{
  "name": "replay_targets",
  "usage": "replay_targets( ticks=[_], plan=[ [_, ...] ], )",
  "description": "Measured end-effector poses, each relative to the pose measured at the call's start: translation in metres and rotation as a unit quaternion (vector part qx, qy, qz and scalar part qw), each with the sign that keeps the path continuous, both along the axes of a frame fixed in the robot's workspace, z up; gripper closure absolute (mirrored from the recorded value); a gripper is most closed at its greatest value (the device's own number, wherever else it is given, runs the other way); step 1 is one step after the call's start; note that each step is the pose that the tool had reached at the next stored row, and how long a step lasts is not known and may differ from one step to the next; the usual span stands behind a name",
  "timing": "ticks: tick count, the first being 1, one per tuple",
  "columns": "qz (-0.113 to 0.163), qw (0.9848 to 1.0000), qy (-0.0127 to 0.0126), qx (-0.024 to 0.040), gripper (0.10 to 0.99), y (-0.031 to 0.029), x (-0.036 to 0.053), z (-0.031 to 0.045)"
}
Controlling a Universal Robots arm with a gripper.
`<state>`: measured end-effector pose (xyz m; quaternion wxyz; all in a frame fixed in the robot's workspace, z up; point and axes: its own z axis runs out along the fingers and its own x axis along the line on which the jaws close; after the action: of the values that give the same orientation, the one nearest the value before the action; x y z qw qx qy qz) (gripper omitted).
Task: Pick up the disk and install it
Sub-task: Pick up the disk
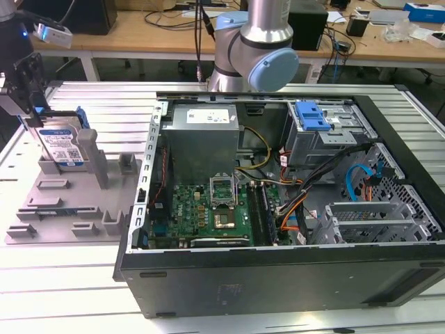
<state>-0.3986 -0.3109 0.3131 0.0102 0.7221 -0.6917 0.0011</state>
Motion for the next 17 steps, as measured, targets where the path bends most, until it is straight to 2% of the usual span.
replay_targets(
  ticks=[14, 17],
  plan=[
    [0.0, 1.0, 0.0003, 0.0, 0.588, 0.0, -0.0005, -0.0044],
    [0.0, 1.0, 0.0014, 0.0, 0.588, 0.0, -0.0005, -0.0049]
  ],
)
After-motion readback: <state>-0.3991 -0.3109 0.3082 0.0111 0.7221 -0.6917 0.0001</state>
